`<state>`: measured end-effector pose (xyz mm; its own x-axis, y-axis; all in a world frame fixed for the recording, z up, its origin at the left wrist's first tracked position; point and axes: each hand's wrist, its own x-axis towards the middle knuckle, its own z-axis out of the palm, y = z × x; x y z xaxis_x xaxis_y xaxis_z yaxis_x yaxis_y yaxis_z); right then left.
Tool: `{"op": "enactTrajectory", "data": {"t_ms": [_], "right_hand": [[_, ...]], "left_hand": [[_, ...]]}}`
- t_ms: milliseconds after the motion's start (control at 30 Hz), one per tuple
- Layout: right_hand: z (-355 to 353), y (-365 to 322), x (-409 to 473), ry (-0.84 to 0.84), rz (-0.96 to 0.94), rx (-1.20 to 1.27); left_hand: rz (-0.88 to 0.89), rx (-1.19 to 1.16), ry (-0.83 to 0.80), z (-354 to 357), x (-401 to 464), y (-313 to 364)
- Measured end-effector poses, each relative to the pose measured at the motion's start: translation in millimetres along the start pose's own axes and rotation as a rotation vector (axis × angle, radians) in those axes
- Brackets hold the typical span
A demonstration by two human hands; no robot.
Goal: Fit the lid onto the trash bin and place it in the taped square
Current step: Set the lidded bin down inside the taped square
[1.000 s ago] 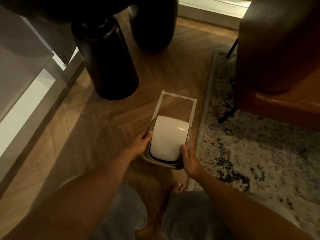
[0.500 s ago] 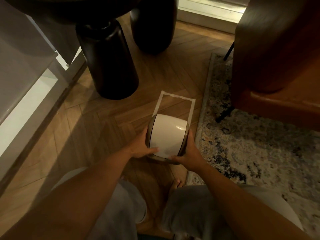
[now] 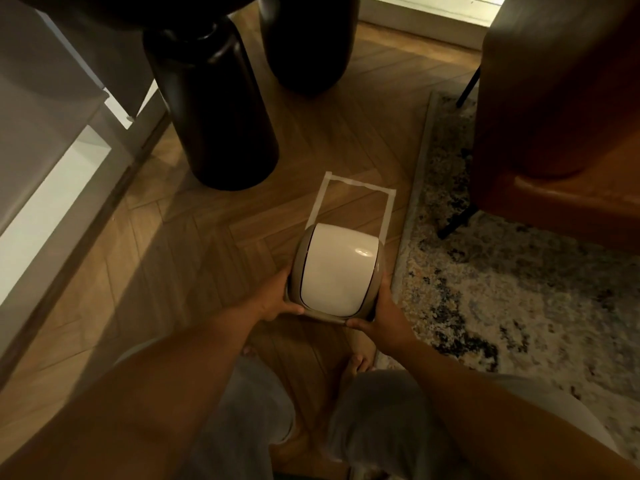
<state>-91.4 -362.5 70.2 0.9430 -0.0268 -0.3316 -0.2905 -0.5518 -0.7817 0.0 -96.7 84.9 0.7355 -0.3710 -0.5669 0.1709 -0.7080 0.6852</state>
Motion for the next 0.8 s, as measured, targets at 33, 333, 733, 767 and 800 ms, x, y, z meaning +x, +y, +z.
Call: {"op": "enactTrajectory", "data": {"t_ms": [33,333,733,767,800], "right_hand": [[-0.9,0.9,-0.5,-0.002,-0.004,0.004],[-17.4,-12.8,13.9,0.007,-0.101,0.054],[-55.8,-30.3,59.2,-0.172,-0.073,0.119],[-55.8,-30.0,58.0,-0.173,-0.074,0.123],[-56.2,-30.3,57.7,-0.173,-0.08,0.123]], "left_hand": [[0.003,0.001,0.006,1.6,0.2,-0.9],[0.052,0.123,-0.021,-11.5,10.3,17.1],[0.158,0.049,-0.034,-34.4,23.5,52.7],[0.15,0.049,-0.03,-33.7,23.4,52.8],[0.149,0.049,-0.028,-33.4,23.1,52.4]]}}
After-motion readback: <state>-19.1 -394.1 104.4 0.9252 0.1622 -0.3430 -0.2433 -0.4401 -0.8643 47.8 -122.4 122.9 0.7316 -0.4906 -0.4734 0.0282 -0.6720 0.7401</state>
